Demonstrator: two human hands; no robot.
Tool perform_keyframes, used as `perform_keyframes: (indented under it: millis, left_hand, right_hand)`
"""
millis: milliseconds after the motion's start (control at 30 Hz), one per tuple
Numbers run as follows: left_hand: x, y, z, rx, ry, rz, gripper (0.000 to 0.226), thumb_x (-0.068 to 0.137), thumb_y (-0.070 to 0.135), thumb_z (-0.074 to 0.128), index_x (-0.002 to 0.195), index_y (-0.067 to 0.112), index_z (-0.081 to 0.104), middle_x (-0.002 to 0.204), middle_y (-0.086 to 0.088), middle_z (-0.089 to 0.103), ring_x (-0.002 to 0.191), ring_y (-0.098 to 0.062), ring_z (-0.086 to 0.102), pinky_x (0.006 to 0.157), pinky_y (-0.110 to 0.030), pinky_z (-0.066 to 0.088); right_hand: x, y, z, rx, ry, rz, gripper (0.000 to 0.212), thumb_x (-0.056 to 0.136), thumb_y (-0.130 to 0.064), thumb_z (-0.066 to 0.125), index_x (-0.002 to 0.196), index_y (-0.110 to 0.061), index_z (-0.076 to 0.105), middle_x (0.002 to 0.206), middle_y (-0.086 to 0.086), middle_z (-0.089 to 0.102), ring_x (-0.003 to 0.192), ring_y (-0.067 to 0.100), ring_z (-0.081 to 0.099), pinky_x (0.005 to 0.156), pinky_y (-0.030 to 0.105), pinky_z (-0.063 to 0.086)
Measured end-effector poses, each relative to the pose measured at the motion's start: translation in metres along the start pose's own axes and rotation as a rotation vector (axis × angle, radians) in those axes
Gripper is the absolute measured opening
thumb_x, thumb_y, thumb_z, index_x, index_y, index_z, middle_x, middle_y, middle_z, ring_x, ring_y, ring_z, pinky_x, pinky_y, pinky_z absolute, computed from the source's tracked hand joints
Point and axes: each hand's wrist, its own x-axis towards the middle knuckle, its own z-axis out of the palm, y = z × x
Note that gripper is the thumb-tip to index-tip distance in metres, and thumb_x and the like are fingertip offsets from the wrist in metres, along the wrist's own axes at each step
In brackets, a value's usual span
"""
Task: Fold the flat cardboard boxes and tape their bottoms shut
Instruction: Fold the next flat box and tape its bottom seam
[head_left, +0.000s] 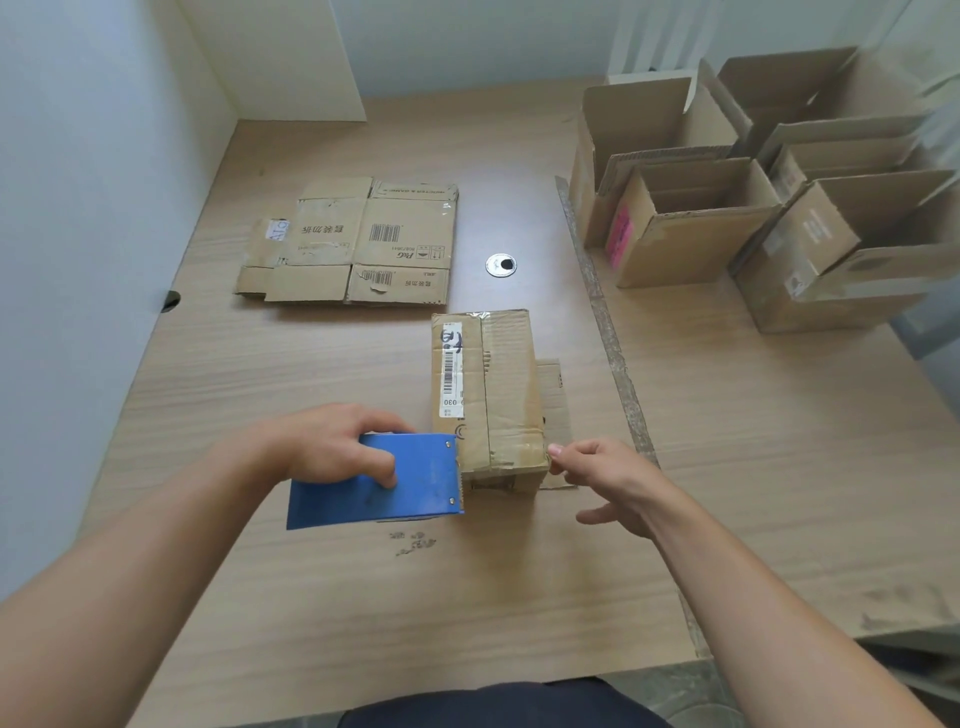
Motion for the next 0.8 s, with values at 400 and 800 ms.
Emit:
perform_keyframes:
  millis: [400, 800]
  left_hand:
    - [0.005, 0.006, -0.004, 0.048, 0.016, 0.045, 0.041, 0.066, 0.06, 0.061, 0.107, 0.054, 0.064, 0.1, 0.022, 0.07, 0.094, -0.002, 0.065, 0.092, -0.035, 0.052]
    - [-0.014, -0.026, -0.006, 0.018, 0.048, 0.107, 0.049, 0.071, 0.058, 0.061, 0.12, 0.054, 0.059, 0.11, 0.023, 0.067, 0.1, -0.003, 0.064, 0.094, -0.038, 0.05]
  right_hand:
    - [-0.001, -0.011, 0.031, -0.772, 0.248, -1.124, 0.039, 0.095, -0.022, 0.06, 0.132, -0.013, 0.062, 0.144, 0.008, 0.053, 0.142, 0.031, 0.039, 0.115, 0.042, 0.03]
    - [0.022, 0.009, 0.037, -1.004, 0.382, -1.244, 0.043, 0.096, -0.039, 0.051, 0.131, -0.017, 0.065, 0.14, 0.003, 0.058, 0.133, 0.029, 0.051, 0.096, 0.04, 0.052]
